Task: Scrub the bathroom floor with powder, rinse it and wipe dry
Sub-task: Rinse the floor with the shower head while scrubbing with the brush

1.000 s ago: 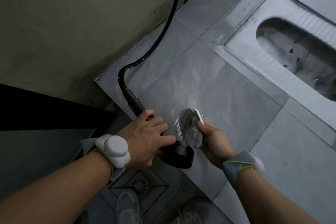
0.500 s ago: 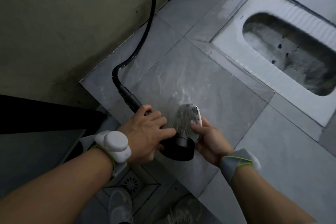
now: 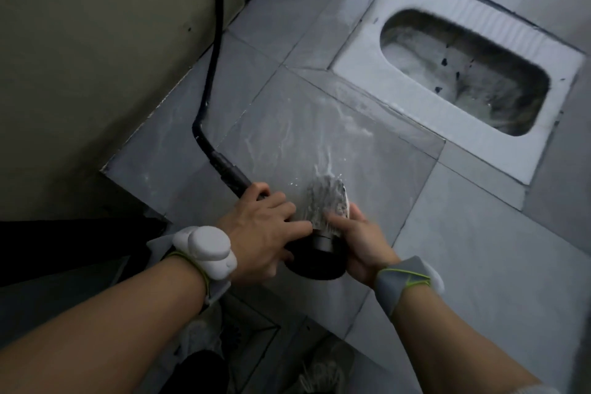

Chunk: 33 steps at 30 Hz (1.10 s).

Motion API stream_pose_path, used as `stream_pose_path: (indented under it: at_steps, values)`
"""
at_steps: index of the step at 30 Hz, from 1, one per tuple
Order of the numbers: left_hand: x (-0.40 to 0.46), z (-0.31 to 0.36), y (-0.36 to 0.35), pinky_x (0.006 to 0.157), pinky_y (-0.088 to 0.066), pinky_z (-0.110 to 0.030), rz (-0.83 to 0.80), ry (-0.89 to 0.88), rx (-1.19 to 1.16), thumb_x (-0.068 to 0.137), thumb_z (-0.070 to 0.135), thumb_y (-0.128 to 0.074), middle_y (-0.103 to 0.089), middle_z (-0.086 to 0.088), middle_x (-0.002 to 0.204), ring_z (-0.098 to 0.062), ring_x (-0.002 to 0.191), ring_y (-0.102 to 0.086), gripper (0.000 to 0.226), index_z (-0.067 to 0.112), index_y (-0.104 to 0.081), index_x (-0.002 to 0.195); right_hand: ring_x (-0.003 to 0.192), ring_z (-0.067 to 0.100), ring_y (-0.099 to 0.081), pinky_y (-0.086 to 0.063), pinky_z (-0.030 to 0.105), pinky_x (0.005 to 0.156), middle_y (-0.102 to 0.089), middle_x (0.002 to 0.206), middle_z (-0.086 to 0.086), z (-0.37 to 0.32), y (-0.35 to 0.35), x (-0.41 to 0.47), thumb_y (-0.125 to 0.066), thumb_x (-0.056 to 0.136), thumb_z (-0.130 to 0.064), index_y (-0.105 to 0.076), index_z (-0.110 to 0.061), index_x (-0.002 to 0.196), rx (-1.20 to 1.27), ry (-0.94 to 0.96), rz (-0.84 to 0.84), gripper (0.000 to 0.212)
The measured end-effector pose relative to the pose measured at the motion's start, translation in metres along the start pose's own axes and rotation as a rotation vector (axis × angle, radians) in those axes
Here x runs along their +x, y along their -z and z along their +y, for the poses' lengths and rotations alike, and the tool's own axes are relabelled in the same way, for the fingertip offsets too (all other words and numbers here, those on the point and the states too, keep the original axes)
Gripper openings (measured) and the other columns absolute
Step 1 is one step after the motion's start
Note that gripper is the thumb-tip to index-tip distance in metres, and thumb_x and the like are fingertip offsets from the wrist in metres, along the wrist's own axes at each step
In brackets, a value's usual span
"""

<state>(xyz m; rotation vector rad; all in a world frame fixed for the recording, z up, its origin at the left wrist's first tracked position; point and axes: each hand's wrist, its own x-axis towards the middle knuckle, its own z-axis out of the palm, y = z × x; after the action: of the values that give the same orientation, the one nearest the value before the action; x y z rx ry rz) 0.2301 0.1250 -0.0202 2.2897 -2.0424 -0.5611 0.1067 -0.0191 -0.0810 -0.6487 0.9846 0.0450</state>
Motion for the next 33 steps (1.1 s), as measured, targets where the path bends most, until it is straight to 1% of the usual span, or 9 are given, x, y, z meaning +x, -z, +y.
stream_pose_path:
  at_steps: [6, 10, 13, 15, 16, 21, 25, 28, 33]
  values:
    - [-0.008, -0.01, 0.003, 0.092, -0.022, -0.042, -0.069, -0.19, 0.016, 0.071, 0.042, -0.067, -0.052, 0.003, 0.087, -0.022, 0.09, -0.048, 0.038, 0.033, -0.043, 0.098, 0.115, 0.04, -0.059, -0.052, 0.052, 0.093, -0.06, 0.125, 0.024, 0.007, -0.008, -0.006, -0.04, 0.071, 0.034, -0.047, -0.014, 0.131, -0.04, 0.034, -0.035, 0.077]
    - [-0.009, -0.022, 0.003, 0.088, -0.027, -0.039, -0.013, -0.175, -0.007, 0.065, 0.044, -0.07, -0.053, 0.005, 0.081, -0.02, 0.084, -0.051, 0.037, 0.032, -0.047, 0.091, 0.109, 0.04, -0.062, -0.053, 0.052, 0.091, -0.062, 0.119, 0.026, 0.006, -0.013, -0.003, -0.05, 0.075, 0.028, -0.051, -0.011, 0.125, -0.104, 0.052, 0.044, 0.064]
    - [-0.009, -0.032, -0.002, 0.086, -0.028, -0.04, -0.01, -0.177, -0.007, 0.064, 0.044, -0.071, -0.053, 0.006, 0.079, -0.019, 0.082, -0.051, 0.039, 0.032, -0.045, 0.091, 0.09, 0.038, -0.066, -0.052, 0.06, 0.086, -0.069, 0.095, 0.02, 0.01, -0.012, 0.009, -0.067, 0.087, -0.015, -0.06, -0.013, 0.099, -0.501, 0.11, 0.208, 0.013]
    - [-0.009, -0.035, -0.007, 0.085, -0.029, -0.04, -0.032, -0.172, -0.006, 0.064, 0.044, -0.071, -0.052, 0.005, 0.077, -0.02, 0.081, -0.051, 0.039, 0.032, -0.045, 0.091, 0.079, 0.039, -0.065, -0.052, 0.06, 0.076, -0.066, 0.077, 0.013, 0.022, 0.005, 0.025, -0.059, 0.081, -0.064, -0.054, -0.014, 0.083, -0.887, 0.101, 0.296, 0.051]
    - [-0.01, -0.035, -0.01, 0.084, -0.029, -0.04, -0.044, -0.169, -0.004, 0.064, 0.044, -0.071, -0.052, 0.005, 0.077, -0.02, 0.08, -0.051, 0.038, 0.032, -0.047, 0.091, 0.078, 0.04, -0.064, -0.052, 0.057, 0.074, -0.064, 0.076, 0.012, 0.023, 0.008, 0.027, -0.052, 0.082, -0.069, -0.05, -0.015, 0.082, -0.989, 0.093, 0.31, 0.054]
    - [-0.009, -0.031, -0.018, 0.086, -0.028, -0.042, -0.124, -0.173, 0.002, 0.068, 0.046, -0.067, -0.053, 0.005, 0.08, -0.022, 0.084, -0.05, 0.034, 0.033, -0.048, 0.092, 0.093, 0.037, -0.063, -0.047, 0.037, 0.077, -0.066, 0.099, 0.017, 0.02, 0.01, 0.011, -0.06, 0.085, -0.058, -0.039, -0.013, 0.104, -1.296, 0.024, 0.308, 0.053]
    - [-0.003, -0.032, -0.017, 0.091, -0.025, -0.042, -0.175, -0.149, 0.005, 0.074, 0.045, -0.063, -0.052, 0.005, 0.087, -0.021, 0.092, -0.049, 0.031, 0.033, -0.048, 0.098, 0.115, 0.036, -0.056, -0.044, 0.039, 0.09, -0.053, 0.131, 0.016, 0.01, 0.009, 0.015, -0.066, 0.077, -0.063, -0.027, -0.016, 0.132, -1.332, 0.135, 0.395, 0.082]
    - [0.001, -0.035, -0.018, 0.094, -0.024, -0.042, -0.191, -0.126, 0.018, 0.079, 0.044, -0.06, -0.052, 0.005, 0.092, -0.021, 0.098, -0.047, 0.029, 0.034, -0.048, 0.103, 0.127, 0.037, -0.048, -0.041, 0.042, 0.103, -0.037, 0.148, 0.016, -0.002, 0.002, 0.037, -0.068, 0.078, -0.059, 0.001, -0.02, 0.153, -1.34, 0.215, 0.393, 0.109]
    - [0.011, -0.041, -0.016, 0.095, -0.023, -0.04, -0.209, -0.108, 0.033, 0.082, 0.047, -0.056, -0.051, 0.005, 0.095, -0.019, 0.099, -0.045, 0.028, 0.034, -0.045, 0.104, 0.097, 0.044, -0.062, -0.043, 0.04, 0.075, -0.063, 0.115, 0.022, -0.004, 0.004, 0.052, -0.058, 0.091, -0.041, -0.02, -0.017, 0.137, -1.445, 0.27, 0.395, 0.064]
